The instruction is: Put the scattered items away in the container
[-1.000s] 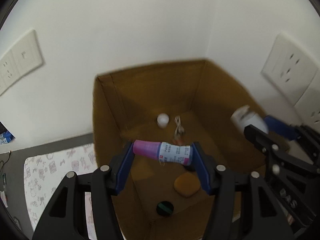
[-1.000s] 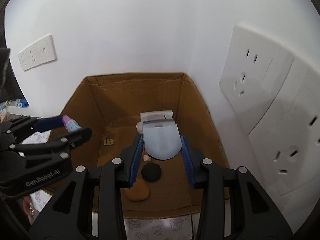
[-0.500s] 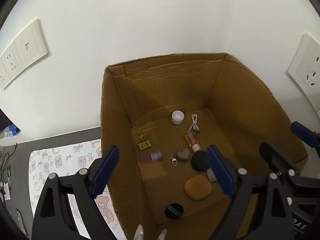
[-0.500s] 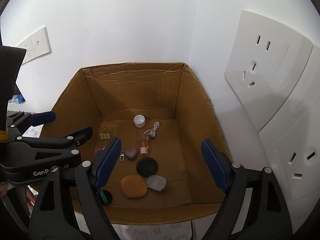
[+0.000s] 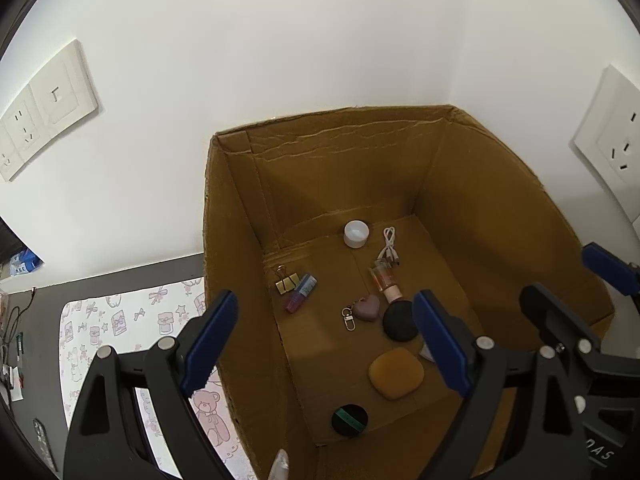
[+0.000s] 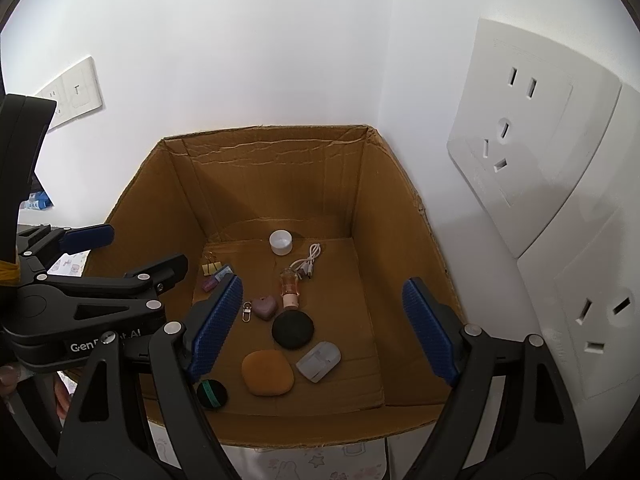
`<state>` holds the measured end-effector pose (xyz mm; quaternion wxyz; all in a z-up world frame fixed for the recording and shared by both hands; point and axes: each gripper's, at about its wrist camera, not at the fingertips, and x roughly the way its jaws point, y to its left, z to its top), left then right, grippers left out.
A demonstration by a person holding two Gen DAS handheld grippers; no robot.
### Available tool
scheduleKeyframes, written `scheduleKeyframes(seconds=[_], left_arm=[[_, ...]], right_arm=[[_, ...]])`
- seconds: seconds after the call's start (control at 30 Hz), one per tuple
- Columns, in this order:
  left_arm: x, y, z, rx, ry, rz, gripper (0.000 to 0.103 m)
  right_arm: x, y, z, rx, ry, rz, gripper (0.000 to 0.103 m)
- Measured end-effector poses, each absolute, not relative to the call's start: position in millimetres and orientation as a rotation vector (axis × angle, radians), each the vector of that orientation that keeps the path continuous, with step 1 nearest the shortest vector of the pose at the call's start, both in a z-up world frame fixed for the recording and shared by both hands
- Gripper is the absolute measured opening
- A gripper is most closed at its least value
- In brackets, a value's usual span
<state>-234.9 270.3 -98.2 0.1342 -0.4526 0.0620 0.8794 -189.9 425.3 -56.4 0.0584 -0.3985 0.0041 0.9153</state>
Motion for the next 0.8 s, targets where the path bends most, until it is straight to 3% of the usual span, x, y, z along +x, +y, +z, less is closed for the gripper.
scheduleKeyframes(seconds=[0.5,0.57,0.63,0.7,0.8], left_arm=[[-214.1,255.3,-74.2,-1.211,0.166,2.634,0.088],[-210.0,251.9,-70.0,-1.201,0.164,2.643,0.088],[-205.4,248.0,-66.1,-1.193,0.16,2.656,0.088],[-200.5,244.4,-63.2,-1.187,0.162,2.668,0.088],[-190.8,238.6,-57.8,-1.173,0.177,2.685,0.088]], right_arm=[[-177.1,416.2,-41.9,-1.158,0.033,2.807,0.083],[-174.5,413.3,-39.5,-1.157,0.03,2.814,0.075],[-172.1,409.6,-37.3,-1.165,0.024,2.818,0.059],[-168.6,405.5,-35.4,-1.167,0.014,2.82,0.054],[-161.6,399.2,-30.7,-1.157,0.012,2.831,0.053]])
